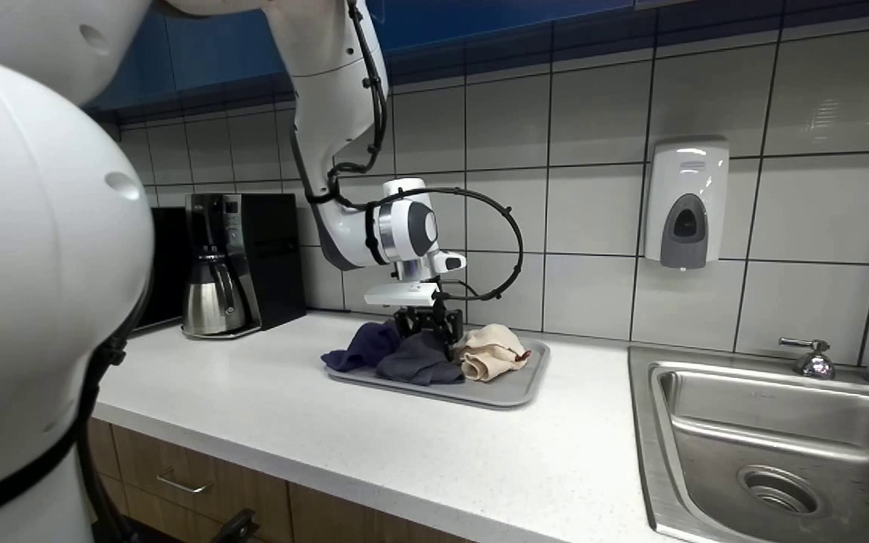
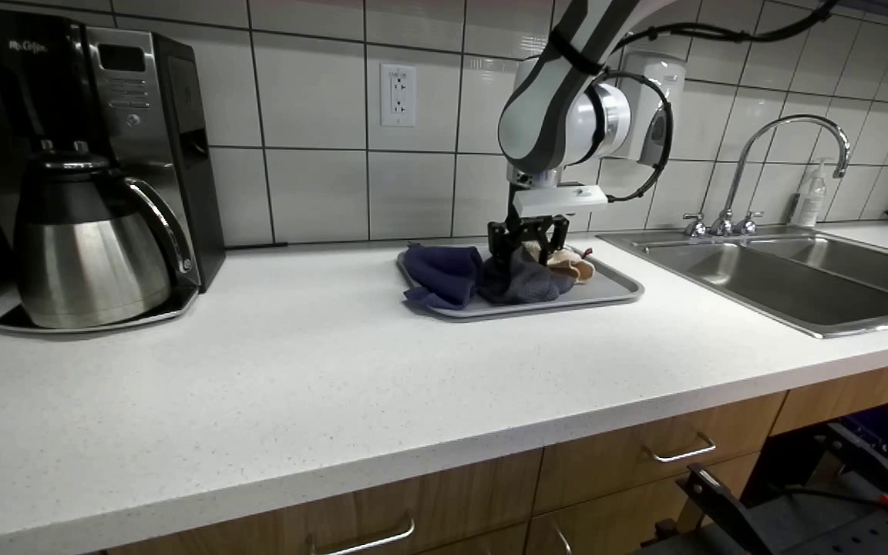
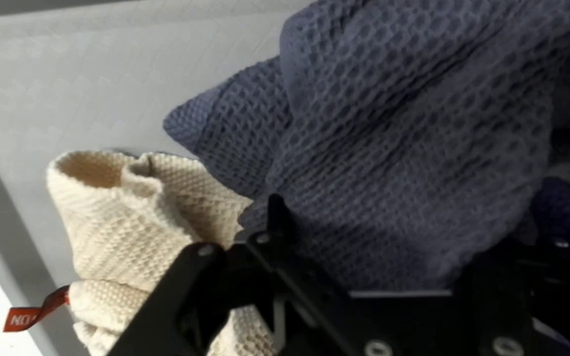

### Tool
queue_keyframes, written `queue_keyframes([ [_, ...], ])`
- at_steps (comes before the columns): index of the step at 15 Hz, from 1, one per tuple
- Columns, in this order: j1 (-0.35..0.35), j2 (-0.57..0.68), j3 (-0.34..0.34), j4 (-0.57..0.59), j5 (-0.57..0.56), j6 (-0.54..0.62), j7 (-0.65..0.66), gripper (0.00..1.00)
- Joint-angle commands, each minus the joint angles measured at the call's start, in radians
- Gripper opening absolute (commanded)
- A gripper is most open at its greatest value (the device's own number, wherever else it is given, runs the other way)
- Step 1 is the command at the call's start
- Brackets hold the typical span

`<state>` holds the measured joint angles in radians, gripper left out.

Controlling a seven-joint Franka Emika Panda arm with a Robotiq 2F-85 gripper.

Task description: Remove the towels from the tray

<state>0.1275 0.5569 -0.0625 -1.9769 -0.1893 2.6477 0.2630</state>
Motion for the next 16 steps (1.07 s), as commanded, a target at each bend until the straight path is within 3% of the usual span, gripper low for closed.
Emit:
queue_keyframes([
  [1, 0.011, 0.021, -0.008, 0.037, 0.016, -0.026, -0.014, 0.4],
  [6, 0.01, -0.001, -0.011, 0.014, 0.017, -0.028, -0.013, 0.03],
  [7, 0.009, -0.013, -0.013, 0.004, 0.017, -0.03, -0.013, 0.0],
  [16, 0.009, -0.086, -0.024, -0.081, 0.014, -0.017, -0.005, 0.02],
])
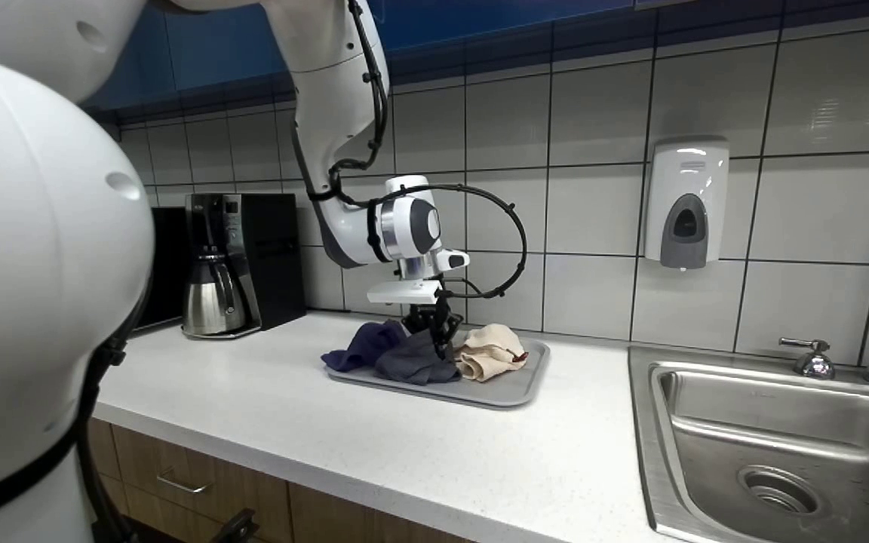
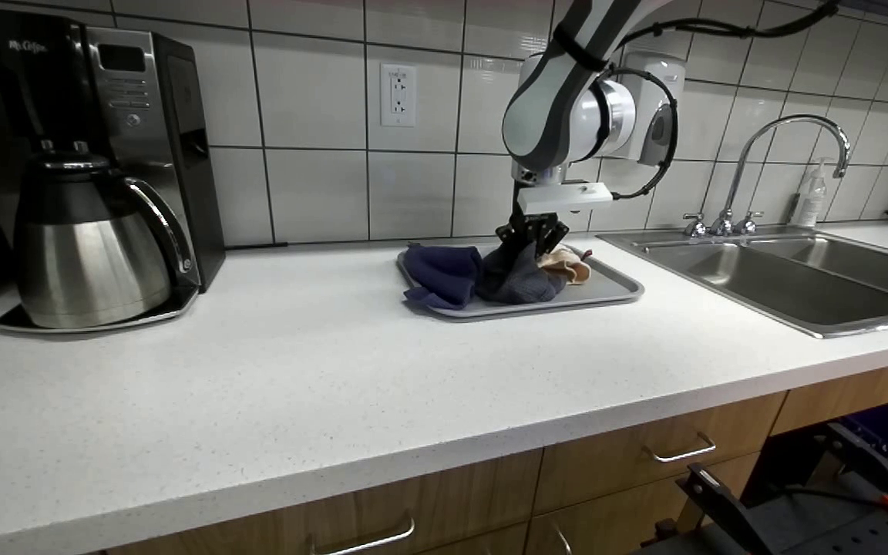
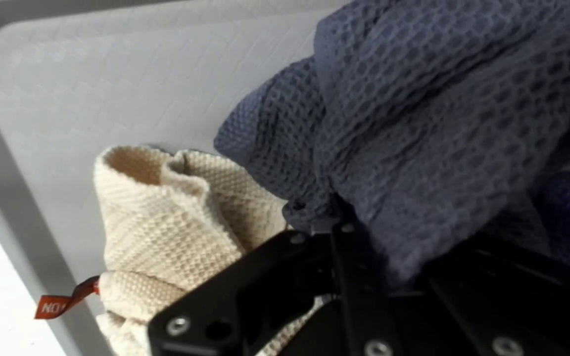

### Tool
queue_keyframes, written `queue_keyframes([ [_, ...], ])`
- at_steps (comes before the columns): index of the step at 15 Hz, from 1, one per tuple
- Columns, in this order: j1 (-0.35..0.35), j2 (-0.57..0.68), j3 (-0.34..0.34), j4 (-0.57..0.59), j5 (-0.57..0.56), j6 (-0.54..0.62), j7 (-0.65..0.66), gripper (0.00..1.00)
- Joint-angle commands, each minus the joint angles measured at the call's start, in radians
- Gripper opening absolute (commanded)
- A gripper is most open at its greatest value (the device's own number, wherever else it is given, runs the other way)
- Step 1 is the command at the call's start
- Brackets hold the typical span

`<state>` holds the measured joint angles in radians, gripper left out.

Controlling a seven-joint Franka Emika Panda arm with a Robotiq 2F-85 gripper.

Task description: Remove the towels from the tray

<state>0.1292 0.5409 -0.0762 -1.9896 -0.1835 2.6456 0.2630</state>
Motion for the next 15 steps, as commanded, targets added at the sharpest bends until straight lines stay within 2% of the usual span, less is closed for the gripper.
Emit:
queue_keyframes([
  [1, 0.009, -0.083, -0.013, -0.083, 0.005, -0.011, -0.002, 0.02],
  [15, 0.006, -0.338, -0.016, -0.323, -0.024, -0.012, 0.036, 0.02],
])
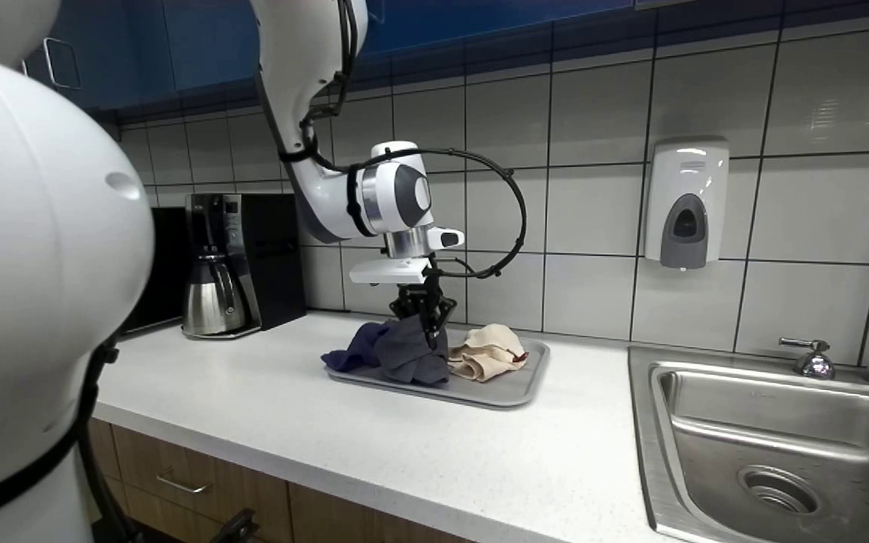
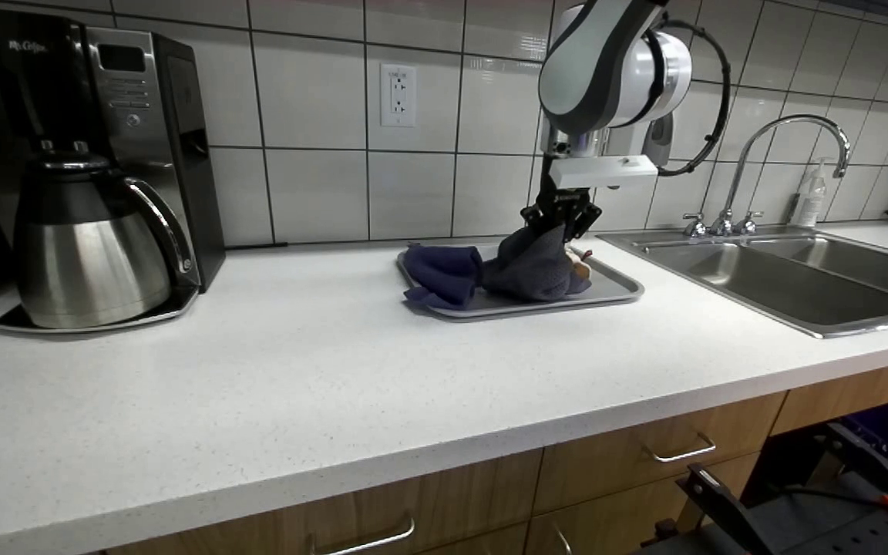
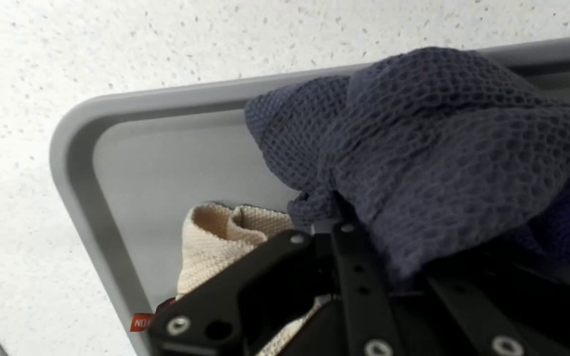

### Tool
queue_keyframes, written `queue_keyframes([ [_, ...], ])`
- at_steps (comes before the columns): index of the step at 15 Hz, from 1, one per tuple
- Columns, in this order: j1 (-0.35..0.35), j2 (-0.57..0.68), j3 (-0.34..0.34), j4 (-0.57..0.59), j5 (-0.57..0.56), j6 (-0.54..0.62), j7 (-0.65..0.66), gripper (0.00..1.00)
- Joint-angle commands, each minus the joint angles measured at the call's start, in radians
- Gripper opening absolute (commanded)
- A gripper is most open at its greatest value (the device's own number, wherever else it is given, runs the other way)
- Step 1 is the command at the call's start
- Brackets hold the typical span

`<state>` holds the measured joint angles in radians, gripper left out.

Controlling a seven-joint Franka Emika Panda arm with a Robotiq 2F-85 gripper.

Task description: Remove the towels from the tray

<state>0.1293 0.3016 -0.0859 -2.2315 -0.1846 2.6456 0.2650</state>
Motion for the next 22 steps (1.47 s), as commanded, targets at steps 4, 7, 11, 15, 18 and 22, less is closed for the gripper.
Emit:
queue_keyframes([
  [4, -0.005, -0.19, 0.005, -0.154, -0.029, -0.016, 0.04, 0.02],
  [7, -0.015, -0.26, 0.017, -0.218, -0.029, -0.014, 0.042, 0.02],
  [11, -0.03, -0.344, 0.035, -0.289, -0.021, -0.019, 0.038, 0.02],
  [15, -0.05, -0.416, 0.057, -0.356, -0.019, -0.023, 0.051, 0.02],
  [18, -0.067, -0.451, 0.075, -0.405, -0.02, -0.02, 0.072, 0.02],
  [22, -0.09, -0.465, 0.092, -0.453, -0.009, -0.014, 0.086, 0.02],
])
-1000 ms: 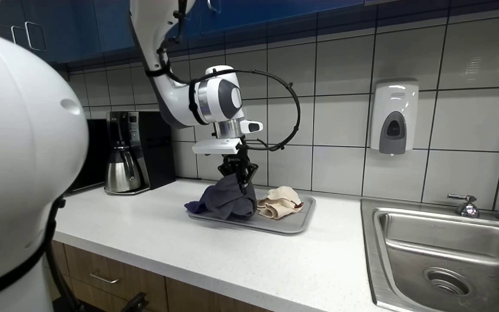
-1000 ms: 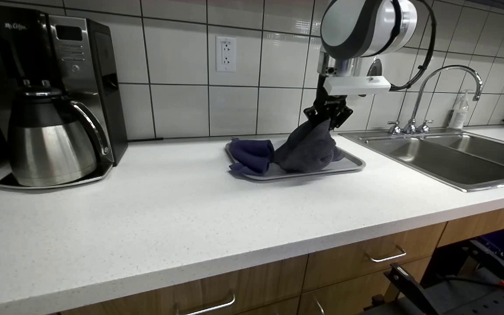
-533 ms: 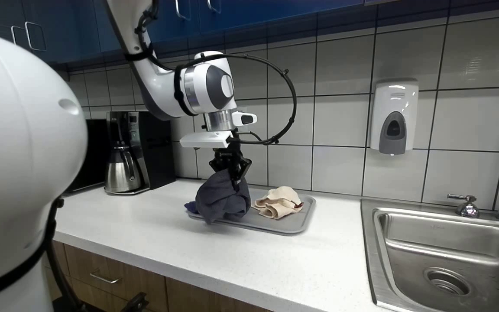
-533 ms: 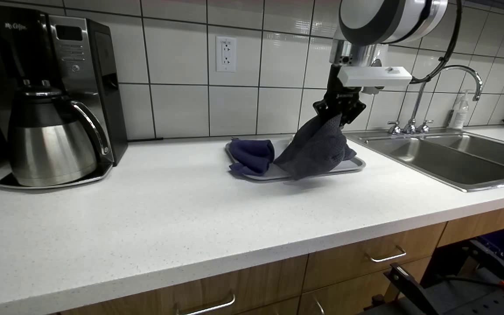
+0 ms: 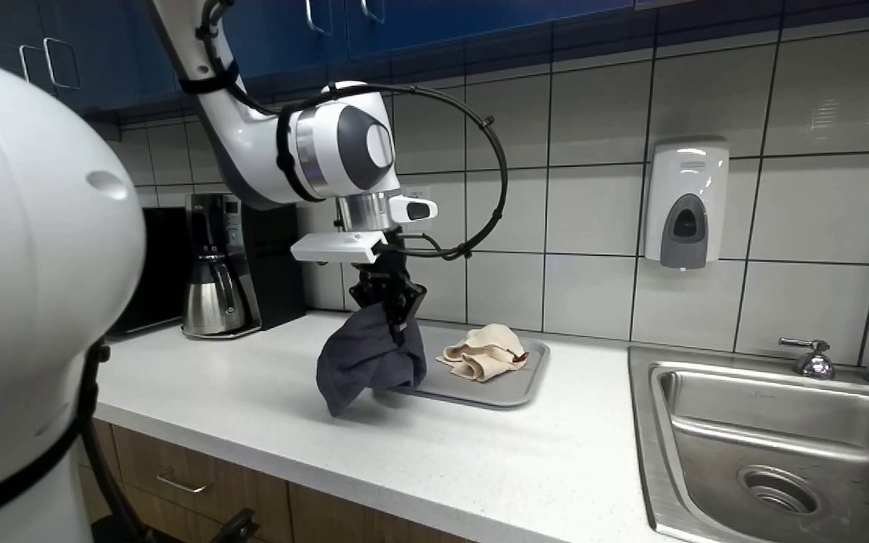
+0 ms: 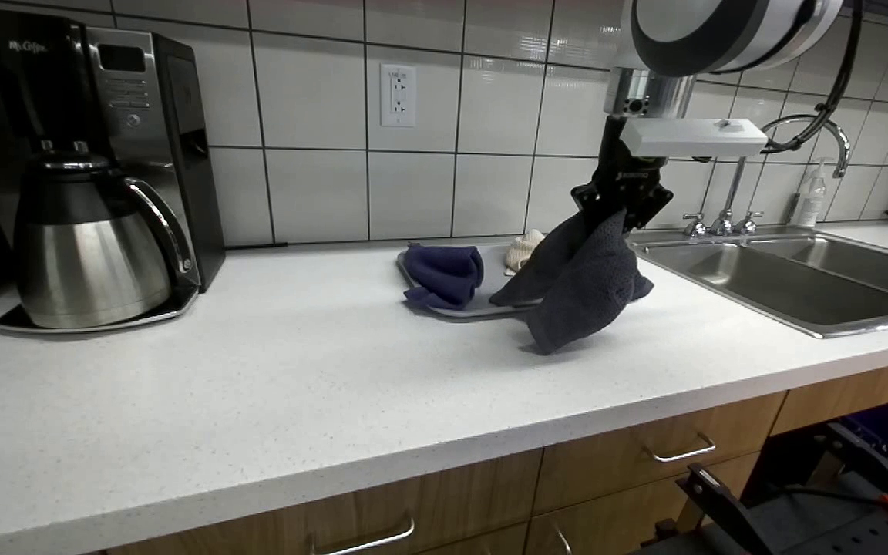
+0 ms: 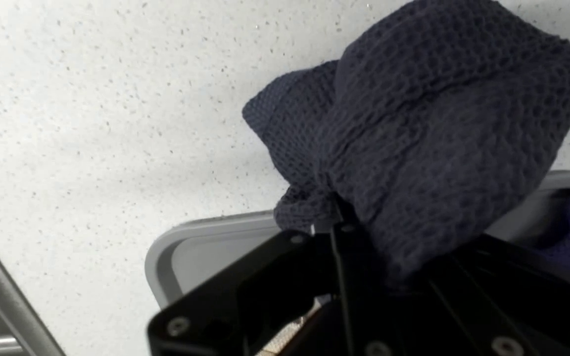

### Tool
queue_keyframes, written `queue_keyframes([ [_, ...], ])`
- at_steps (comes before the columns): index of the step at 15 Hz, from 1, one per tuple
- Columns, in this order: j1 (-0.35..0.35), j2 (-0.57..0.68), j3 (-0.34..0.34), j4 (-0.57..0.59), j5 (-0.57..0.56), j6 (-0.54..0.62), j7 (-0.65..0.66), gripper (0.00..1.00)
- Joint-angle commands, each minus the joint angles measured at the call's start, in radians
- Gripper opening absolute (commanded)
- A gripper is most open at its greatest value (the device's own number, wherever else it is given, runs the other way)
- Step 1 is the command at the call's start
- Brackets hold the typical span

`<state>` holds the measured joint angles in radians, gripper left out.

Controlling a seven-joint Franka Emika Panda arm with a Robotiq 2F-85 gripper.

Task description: Remove the towels from the tray

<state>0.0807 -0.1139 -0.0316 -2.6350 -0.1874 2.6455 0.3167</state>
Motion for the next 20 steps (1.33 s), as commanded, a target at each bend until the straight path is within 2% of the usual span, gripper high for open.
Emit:
queue_keyframes([
  [1, -0.045, -0.048, 0.039, -0.056, -0.002, -0.013, 0.033, 0.02],
  [9, -0.069, 0.019, 0.036, -0.053, 0.0, 0.014, 0.033, 0.02],
  [19, -0.06, 0.112, 0.02, -0.037, -0.009, 0.056, 0.038, 0.02],
  [20, -0.06, 0.114, 0.019, -0.037, -0.011, 0.057, 0.04, 0.17],
])
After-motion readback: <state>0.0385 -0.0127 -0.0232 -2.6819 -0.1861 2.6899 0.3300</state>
